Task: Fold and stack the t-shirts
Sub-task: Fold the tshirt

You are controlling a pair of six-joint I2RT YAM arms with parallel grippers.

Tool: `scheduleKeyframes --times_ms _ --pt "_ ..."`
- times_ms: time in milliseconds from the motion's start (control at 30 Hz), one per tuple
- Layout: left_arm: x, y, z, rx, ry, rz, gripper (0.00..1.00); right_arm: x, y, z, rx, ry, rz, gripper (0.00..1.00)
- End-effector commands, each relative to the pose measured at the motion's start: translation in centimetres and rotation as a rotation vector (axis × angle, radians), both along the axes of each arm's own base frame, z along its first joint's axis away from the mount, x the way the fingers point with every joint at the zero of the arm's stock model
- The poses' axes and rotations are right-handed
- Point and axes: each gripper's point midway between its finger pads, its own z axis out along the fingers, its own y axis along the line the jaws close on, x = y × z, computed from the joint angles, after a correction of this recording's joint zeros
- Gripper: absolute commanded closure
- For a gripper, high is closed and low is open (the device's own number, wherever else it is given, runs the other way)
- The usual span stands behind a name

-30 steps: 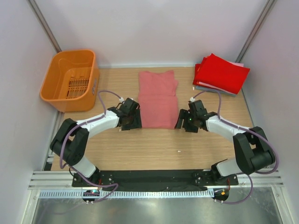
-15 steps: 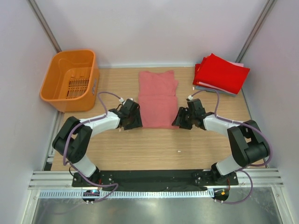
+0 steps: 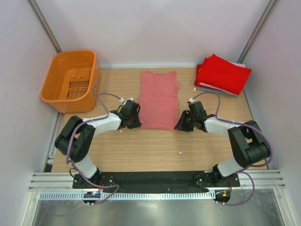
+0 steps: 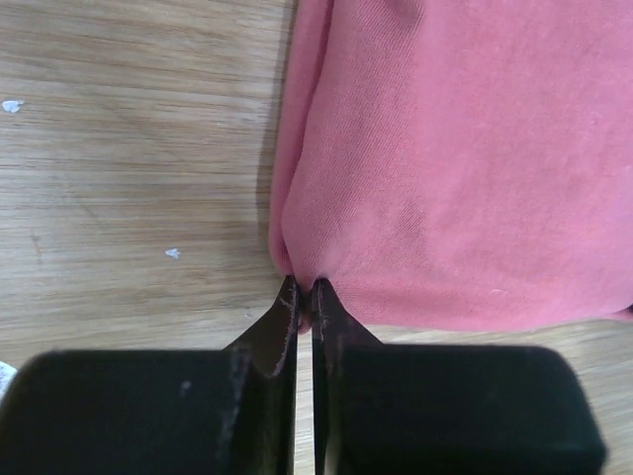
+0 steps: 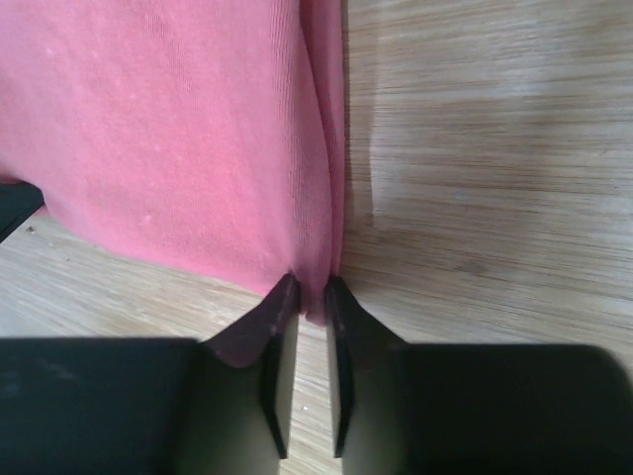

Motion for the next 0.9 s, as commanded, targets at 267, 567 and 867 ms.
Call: scheduleKeyframes --times_ms 267,567,867 --pt "-2.7 0.6 -0.5 -0.027 0.044 0.003 1.00 -2.8 -0.2 -0.8 0.031 0.067 -0.007 0.97" --pt "-8.2 1.7 2.6 -0.033 0.050 0.019 1.00 -5.9 -0.8 2.2 0.072 0.045 -0.019 0.99" --pt "-12.6 2.2 8.1 -0.081 0.021 0.034 1.00 -9.1 -1.2 9.5 0.142 -0.045 -0.035 0.99"
